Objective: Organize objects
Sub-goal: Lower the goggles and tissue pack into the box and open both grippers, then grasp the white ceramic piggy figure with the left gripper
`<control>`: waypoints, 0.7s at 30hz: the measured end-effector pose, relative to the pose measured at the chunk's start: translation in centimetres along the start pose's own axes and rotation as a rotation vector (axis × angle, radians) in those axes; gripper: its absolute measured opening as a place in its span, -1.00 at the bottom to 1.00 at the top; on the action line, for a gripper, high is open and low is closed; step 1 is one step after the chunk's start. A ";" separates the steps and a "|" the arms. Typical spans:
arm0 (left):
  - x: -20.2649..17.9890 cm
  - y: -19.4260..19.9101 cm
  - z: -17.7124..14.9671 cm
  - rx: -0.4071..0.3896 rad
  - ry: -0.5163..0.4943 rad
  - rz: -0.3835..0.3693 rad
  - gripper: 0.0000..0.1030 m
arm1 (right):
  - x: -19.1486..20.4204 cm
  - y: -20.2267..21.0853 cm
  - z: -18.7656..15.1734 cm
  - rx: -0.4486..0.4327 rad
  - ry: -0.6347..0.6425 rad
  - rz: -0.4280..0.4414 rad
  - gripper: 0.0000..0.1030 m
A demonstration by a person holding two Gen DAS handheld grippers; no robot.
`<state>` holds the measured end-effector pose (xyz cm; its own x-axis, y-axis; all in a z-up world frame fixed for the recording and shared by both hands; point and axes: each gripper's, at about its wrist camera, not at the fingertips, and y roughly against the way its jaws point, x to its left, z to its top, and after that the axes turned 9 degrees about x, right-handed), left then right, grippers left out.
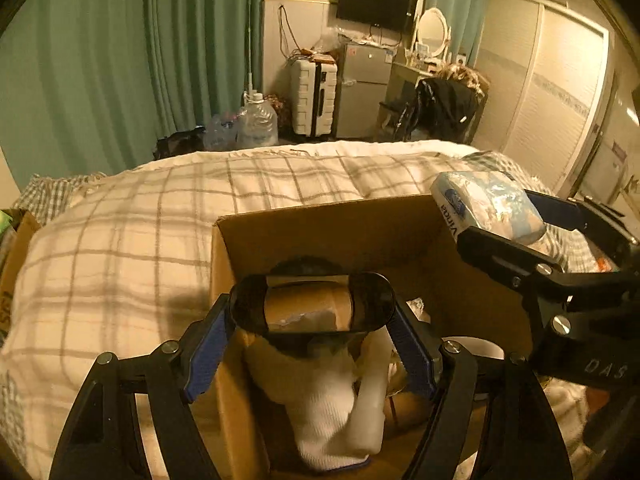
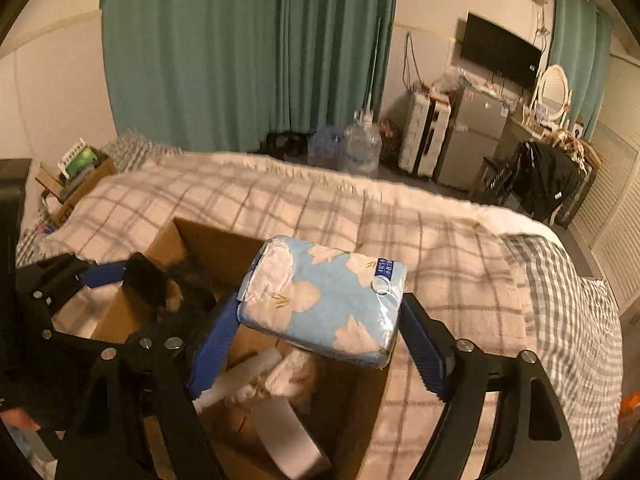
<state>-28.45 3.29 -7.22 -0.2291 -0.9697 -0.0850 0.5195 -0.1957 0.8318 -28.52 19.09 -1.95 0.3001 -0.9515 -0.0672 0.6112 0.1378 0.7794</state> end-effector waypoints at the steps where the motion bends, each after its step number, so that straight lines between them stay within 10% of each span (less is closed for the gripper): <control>1: 0.2 0.0 0.1 0.000 0.008 -0.005 0.63 | -0.1 0.1 -0.1 -0.008 -0.002 -0.008 0.68; 21: -1.0 15.4 -5.7 -0.150 0.063 0.051 0.82 | 2.3 18.5 -6.4 -0.110 0.028 -0.057 0.70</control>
<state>-15.52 0.41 2.52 -0.1499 -0.9853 -0.0824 0.6475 -0.1608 0.7449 -11.86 21.25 8.28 0.2822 -0.9508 -0.1280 0.7040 0.1146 0.7009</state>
